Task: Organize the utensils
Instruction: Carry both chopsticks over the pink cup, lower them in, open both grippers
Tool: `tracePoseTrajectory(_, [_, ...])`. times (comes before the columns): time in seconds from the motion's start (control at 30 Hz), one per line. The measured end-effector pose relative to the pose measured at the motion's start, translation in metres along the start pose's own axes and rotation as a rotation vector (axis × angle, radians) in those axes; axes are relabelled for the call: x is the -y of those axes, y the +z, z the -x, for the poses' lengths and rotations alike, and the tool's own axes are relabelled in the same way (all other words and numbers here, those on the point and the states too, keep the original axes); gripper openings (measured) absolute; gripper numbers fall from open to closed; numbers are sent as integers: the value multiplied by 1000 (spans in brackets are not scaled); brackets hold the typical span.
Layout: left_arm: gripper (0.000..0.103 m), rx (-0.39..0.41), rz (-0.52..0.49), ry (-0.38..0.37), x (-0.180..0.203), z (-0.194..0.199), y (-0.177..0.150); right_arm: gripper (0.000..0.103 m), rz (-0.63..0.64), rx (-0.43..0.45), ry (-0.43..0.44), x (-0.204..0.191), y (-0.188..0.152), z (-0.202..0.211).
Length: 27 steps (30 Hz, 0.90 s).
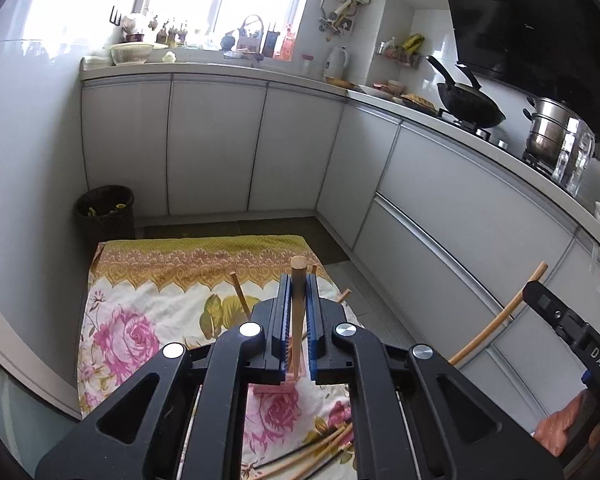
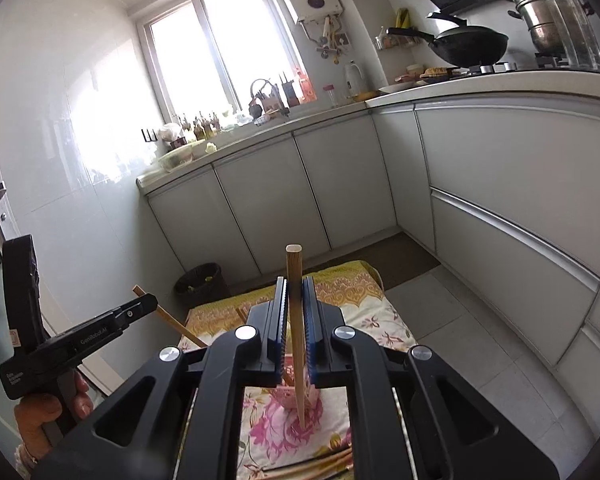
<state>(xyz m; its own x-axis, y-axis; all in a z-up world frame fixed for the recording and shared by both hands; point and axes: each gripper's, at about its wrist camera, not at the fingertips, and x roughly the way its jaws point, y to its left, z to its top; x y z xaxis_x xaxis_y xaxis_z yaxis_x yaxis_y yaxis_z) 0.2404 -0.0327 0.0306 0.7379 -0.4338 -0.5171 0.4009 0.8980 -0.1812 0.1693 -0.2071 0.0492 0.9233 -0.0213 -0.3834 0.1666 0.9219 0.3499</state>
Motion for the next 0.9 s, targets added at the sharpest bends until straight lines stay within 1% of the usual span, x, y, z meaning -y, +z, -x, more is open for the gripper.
tracePoseTrajectory(0.13, [6, 2, 7, 42, -9, -24, 9, 8, -22, 11, 10, -2, 13, -24])
tracePoseTrajectory(0.27, [6, -38, 29, 62, -23, -57, 5, 8, -21, 13, 19, -7, 13, -45])
tracePoseTrajectory(0.37, [7, -99, 47, 58, -33, -84, -7, 8, -22, -3, 27, -8, 6, -63])
tracePoseTrajectory(0.4, [7, -124, 38, 49, -32, -92, -11, 8, -24, -10, 27, -9, 3, -70])
tracePoseTrajectory(0.47, [13, -159, 49, 27, -35, -100, -20, 8, -22, -32, 28, -10, -3, -85])
tracePoseTrajectory(0.5, [16, -157, 64, 12, -38, -100, -23, 8, -22, -41, 27, -9, -7, -91])
tracePoseTrajectory(0.53, [16, -142, 74, 6, -40, -97, -24, 8, -20, -48, 26, -9, -9, -97])
tracePoseTrajectory(0.67, [20, -55, 121, -4, -52, -72, -22, 8, 2, -62, 11, -11, -20, -117])
tracePoseTrajectory(0.73, [26, -6, 157, 4, -60, -56, -21, 8, 5, -68, 6, -12, -25, -128])
tracePoseTrajectory(0.83, [29, 29, 193, -10, -70, -41, -22, 8, 6, -72, 6, -14, -32, -142])
tracePoseTrajectory(0.9, [30, 31, 200, -11, -74, -37, -24, 8, 17, -75, 0, -15, -36, -150])
